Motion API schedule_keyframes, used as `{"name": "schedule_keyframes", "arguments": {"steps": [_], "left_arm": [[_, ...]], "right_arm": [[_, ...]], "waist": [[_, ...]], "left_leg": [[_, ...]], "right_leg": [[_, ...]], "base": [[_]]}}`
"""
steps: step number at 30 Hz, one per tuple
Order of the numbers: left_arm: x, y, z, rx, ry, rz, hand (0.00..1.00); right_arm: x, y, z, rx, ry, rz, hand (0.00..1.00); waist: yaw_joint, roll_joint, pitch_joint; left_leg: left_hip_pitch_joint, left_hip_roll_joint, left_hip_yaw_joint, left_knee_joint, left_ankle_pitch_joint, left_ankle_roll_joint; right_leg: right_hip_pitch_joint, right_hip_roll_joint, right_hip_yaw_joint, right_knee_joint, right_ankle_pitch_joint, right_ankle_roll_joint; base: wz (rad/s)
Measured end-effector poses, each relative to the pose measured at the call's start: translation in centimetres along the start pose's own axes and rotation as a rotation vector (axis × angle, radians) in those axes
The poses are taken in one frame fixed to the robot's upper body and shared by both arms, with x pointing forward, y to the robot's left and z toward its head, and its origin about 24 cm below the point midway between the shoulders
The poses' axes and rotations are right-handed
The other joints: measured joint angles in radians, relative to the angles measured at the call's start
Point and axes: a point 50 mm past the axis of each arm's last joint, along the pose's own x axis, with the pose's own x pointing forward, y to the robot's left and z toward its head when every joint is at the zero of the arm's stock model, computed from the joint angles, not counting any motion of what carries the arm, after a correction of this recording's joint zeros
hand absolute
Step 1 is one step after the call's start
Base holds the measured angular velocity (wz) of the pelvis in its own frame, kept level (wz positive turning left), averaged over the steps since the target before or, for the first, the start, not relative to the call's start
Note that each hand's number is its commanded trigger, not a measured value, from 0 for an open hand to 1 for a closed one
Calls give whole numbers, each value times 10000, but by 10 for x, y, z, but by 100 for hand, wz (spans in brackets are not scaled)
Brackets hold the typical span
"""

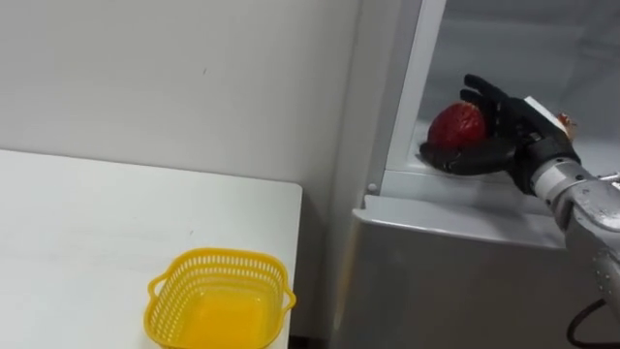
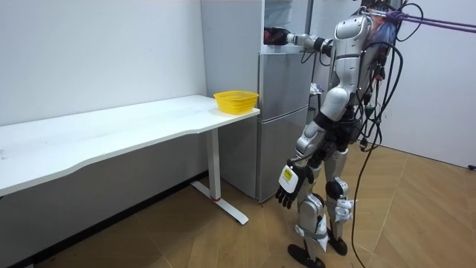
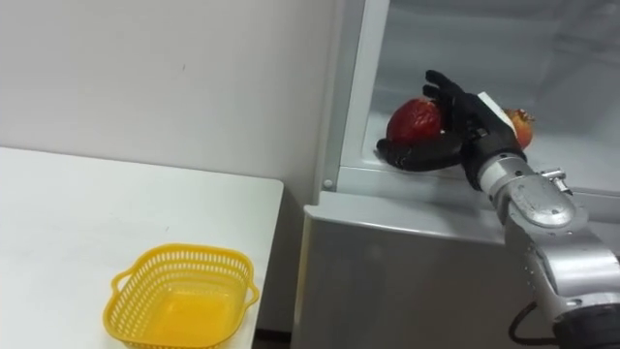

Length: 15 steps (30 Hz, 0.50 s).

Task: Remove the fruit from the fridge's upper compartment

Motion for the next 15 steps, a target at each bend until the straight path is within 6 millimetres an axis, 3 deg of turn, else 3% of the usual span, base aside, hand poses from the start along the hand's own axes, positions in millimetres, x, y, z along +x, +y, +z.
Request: {"name": "schedule_keyframes", "arguments": {"steps": [3,4,5,6,8,15], "left_arm": [[0,0,1,-3,13,2,0],[0,0,0,-11,68,2,0],[0,0,0,-15,88,-3,0],[0,0,-1,-17,139,-27,0],[0,0,-1,-22,200,-31,0],[1,0,-1,-36,330,-56,0]], "right_arm": [[2,-2,-2,38,262,227,0],[4,-3,-2,72,385,330,9],[5,-3,-2,57,431,367,31],[6,-4,-2,14,532,435,79],[7,-4,-2,7,587,569,100],[7,-4,0,-48,559,702,100]], "waist": [[-8,-38,38],[-8,-52,52],[-13,-61,58],[-32,-61,65],[-67,-59,66],[-140,-35,76]], "left_leg": [[1,-1,-2,1,-1,0],[0,-2,-8,-2,-1,0],[0,-4,-15,3,-1,0],[-14,-7,-34,24,-2,0],[-41,-16,-83,48,-2,0],[-50,-11,-94,52,-1,-3]], "right_leg": [[7,1,10,0,0,0],[4,4,21,1,0,0],[5,4,19,1,0,0],[9,5,11,1,0,-1],[10,7,-3,1,1,-2],[1,19,31,-1,3,-5]], "base": [[0],[0],[0],[0],[5],[0]]}}
